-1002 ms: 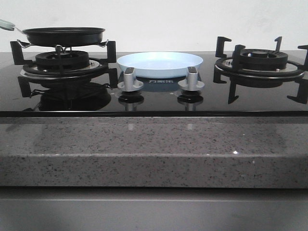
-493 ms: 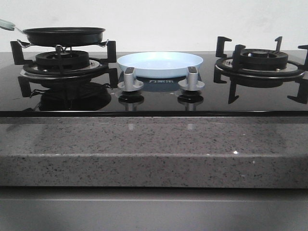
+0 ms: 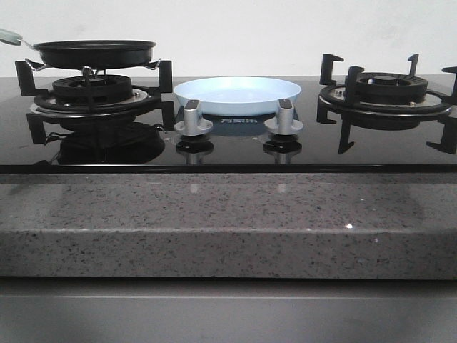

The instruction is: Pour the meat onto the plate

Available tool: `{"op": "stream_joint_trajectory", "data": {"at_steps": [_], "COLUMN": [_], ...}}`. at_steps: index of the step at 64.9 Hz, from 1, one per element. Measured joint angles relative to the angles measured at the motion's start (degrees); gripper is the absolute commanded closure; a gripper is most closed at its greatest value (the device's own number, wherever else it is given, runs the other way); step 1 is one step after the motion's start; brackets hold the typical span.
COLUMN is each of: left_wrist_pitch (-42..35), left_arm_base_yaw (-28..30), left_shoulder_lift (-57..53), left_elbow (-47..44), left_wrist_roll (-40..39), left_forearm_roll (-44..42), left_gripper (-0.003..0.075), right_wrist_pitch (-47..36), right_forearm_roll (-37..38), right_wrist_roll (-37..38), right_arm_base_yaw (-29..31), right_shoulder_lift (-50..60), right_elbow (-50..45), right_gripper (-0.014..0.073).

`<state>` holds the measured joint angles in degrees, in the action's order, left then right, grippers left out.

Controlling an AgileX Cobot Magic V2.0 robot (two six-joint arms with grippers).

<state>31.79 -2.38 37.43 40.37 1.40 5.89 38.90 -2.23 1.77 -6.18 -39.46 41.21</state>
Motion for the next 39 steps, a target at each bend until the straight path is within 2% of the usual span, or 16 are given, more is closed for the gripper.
{"op": "stream_joint_trajectory", "data": {"at_steps": [16, 39], "left_wrist_pitch": [0.0, 0.0], "left_arm_base_yaw": [0.0, 0.0], "left_shoulder_lift": [0.0, 0.0], "left_elbow": [0.0, 0.0], "left_wrist_roll": [0.0, 0.0], "left_forearm_roll": [0.0, 0.0], "left_gripper": [0.0358, 0.0409], "right_wrist_pitch": [2.19, 2.77], "right_forearm_roll": [-2.32, -5.31], "right_wrist_roll": [-1.77, -1.77], "right_arm_base_yaw": [-6.77, -7.74], "right_shoulder_lift": [-9.49, -29.88], "right_elbow": [7.79, 22.52], "right_gripper": [0.0211, 0.0265]}}
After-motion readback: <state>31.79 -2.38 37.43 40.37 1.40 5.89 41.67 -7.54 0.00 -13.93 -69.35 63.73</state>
